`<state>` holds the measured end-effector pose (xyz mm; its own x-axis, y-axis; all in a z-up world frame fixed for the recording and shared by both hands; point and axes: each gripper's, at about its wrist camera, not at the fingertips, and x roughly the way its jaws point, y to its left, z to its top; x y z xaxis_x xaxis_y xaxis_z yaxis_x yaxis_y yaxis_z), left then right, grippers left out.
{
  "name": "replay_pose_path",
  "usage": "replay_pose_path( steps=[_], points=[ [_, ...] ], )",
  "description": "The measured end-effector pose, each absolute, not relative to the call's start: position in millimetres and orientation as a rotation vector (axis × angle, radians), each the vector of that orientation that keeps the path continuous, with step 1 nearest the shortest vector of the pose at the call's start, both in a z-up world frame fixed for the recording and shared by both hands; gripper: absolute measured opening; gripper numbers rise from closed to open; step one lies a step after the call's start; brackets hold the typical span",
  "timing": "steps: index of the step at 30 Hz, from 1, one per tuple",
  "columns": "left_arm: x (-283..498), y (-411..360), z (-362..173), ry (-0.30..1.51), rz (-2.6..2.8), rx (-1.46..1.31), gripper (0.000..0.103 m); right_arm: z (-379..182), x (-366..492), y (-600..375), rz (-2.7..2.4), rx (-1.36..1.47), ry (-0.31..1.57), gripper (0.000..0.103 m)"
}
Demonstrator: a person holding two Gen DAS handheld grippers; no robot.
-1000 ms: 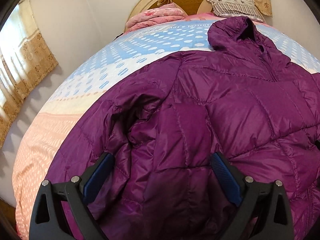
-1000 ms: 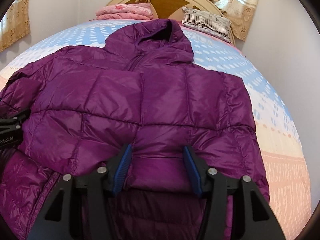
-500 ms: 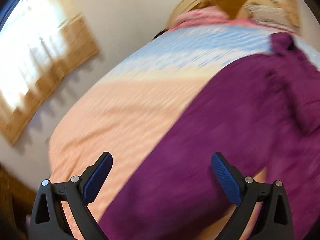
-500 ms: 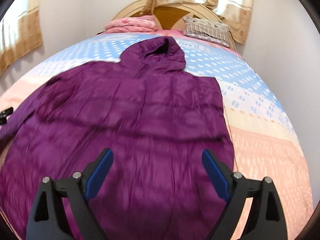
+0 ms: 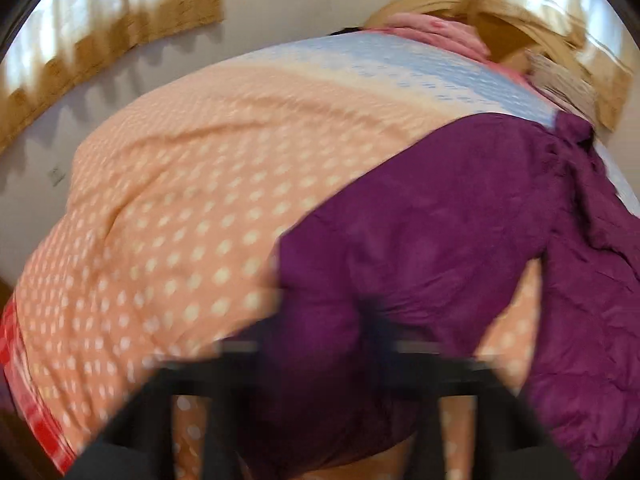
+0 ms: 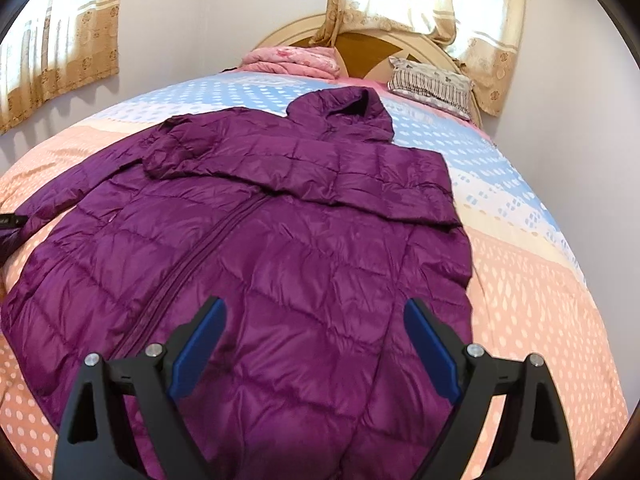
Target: Fold large clothes
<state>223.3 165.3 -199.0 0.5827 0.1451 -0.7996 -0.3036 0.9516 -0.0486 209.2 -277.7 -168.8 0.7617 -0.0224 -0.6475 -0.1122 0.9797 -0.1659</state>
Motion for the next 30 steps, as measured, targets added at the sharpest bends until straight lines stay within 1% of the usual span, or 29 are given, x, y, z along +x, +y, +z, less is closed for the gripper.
replay_pose_path(
  steps=[1, 3, 7, 10, 13, 16, 19, 24, 27, 28, 29, 30],
  points=[
    [226.8, 163.0, -191.5, 0.908, 0.255, -0.176, 0.010, -165.6, 206.6, -280.8, 0.043, -0.193, 0.696, 0.092],
    [233.1, 157.8, -172.7, 0.860, 0.291, -0.107, 0.009, -156.6, 200.3, -289.5, 0.026, -0.164, 0.672, 0.092],
    [242.6, 146.2, -114.8, 0.692, 0.375, 0.035, 0.009, -144.2, 195.4, -313.5, -0.021, -0.094, 0.636, 0.093],
    [255.3, 119.9, -71.0, 0.573, 0.355, 0.097, 0.009, -144.9, 201.2, -329.3, -0.066, -0.064, 0.647, 0.093],
    [268.9, 79.4, -48.5, 0.524, 0.281, 0.134, 0.009, -147.8, 207.3, -347.8, -0.113, -0.009, 0.657, 0.093],
    [283.7, 24.2, -38.7, 0.485, 0.187, 0.174, 0.009, -150.8, 207.7, -364.2, -0.138, 0.057, 0.661, 0.093],
    [293.5, -35.0, -39.8, 0.465, 0.095, 0.212, 0.009, -154.3, 205.3, -373.0, -0.148, 0.081, 0.667, 0.093],
    [304.3, -128.0, -62.9, 0.476, -0.058, 0.269, 0.010, -160.9, 203.8, -382.6, -0.155, 0.082, 0.683, 0.093],
    [306.3, -165.6, -79.3, 0.504, -0.136, 0.294, 0.018, -164.6, 205.4, -390.5, -0.161, 0.097, 0.694, 0.093],
    [304.7, -177.2, -83.2, 0.519, -0.153, 0.310, 0.030, -165.7, 206.3, -392.3, -0.162, 0.101, 0.699, 0.093],
    [305.5, -187.8, -87.1, 0.521, -0.148, 0.327, 0.059, -166.5, 207.4, -394.0, -0.162, 0.105, 0.706, 0.093],
    [303.2, -195.3, -88.0, 0.498, -0.149, 0.339, 0.074, -167.3, 208.5, -394.6, -0.160, 0.105, 0.710, 0.093]
  ],
)
